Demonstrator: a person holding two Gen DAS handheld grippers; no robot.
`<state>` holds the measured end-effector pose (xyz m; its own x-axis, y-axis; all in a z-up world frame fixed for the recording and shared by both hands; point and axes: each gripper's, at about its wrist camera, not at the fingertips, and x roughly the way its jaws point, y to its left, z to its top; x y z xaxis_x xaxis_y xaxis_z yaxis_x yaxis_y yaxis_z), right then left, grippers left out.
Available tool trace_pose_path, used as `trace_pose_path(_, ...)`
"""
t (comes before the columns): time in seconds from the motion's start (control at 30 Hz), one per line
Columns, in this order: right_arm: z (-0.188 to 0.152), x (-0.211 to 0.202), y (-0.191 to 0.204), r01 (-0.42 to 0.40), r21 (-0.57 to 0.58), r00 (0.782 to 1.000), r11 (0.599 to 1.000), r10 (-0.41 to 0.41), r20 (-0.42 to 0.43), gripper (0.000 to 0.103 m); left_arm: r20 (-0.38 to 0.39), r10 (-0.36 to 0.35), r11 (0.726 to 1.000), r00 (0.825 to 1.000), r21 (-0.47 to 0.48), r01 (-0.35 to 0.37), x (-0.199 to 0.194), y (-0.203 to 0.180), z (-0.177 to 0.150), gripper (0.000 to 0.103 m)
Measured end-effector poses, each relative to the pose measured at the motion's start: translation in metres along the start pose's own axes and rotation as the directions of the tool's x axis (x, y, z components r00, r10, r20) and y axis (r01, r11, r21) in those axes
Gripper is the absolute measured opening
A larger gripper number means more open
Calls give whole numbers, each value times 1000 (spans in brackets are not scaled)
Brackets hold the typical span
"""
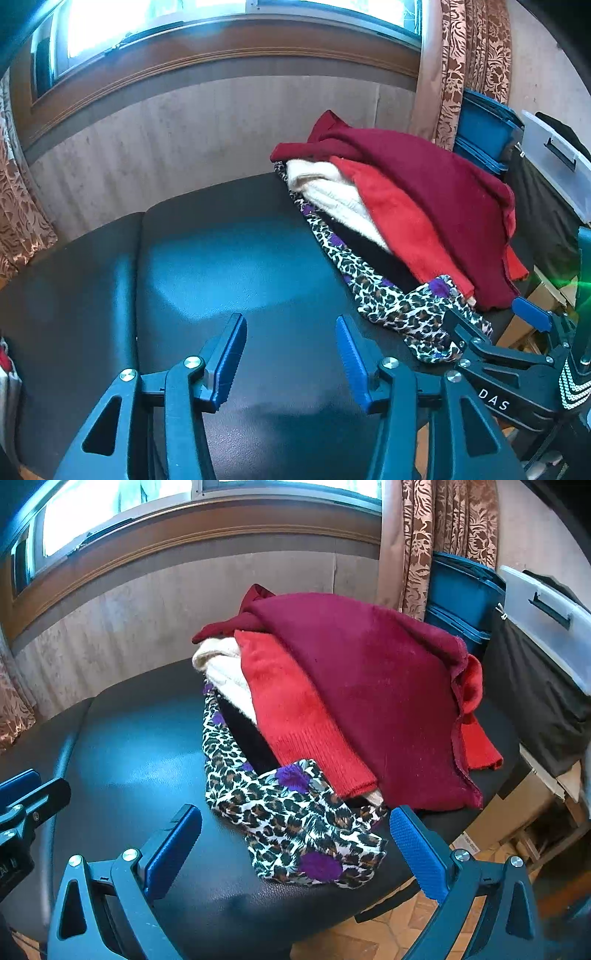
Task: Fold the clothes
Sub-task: 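Move both grippers toward the clothes pile on the black table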
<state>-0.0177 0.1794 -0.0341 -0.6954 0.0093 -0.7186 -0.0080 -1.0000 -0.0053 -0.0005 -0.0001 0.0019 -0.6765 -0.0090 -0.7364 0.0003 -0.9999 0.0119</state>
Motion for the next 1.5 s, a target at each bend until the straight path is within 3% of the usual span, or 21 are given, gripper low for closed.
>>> trace_pose_path(0.17,-4,4,4,-11,-2,1000,1000,11,-9,103,30,25,1000,999,15,-25,1,-3,-10,52)
trace_pose_path(0.4,-15,14,6,-64,1,997,998,64,-33,103,-49,32,999,998,-2,-32,18,16,-18,52)
trace_pose_path(0.53,-23,22,2,-160,33,986,987,161,-48,103,-114,49,999,992,6,-49,41,30,-37,52)
trace_pose_path(0.67,-22,24,-17,-278,113,959,954,282,-24,103,-188,50,999,981,-10,-52,66,52,-63,52)
trace_pose_path(0.73,-15,25,-29,-331,164,942,929,335,1,103,-181,40,999,983,-25,-46,69,61,-70,53)
trace_pose_path(0.97,6,31,-66,-421,312,906,851,409,108,103,-152,10,997,988,-75,-22,79,91,-94,84)
trace_pose_path(1.1,36,45,-80,-400,342,917,850,372,147,103,-119,11,994,993,-106,-24,81,103,-99,102)
trace_pose_path(1.23,66,49,-126,-364,446,928,818,277,249,103,-88,7,987,996,-161,-21,84,119,-101,103)
trace_pose_path(1.4,92,61,-199,-322,621,934,714,132,333,103,-57,6,987,998,-160,-15,85,126,-102,103)
trace_pose_path(1.5,101,74,-224,-340,669,932,661,142,333,103,-44,7,987,999,-162,-14,84,130,-104,103)
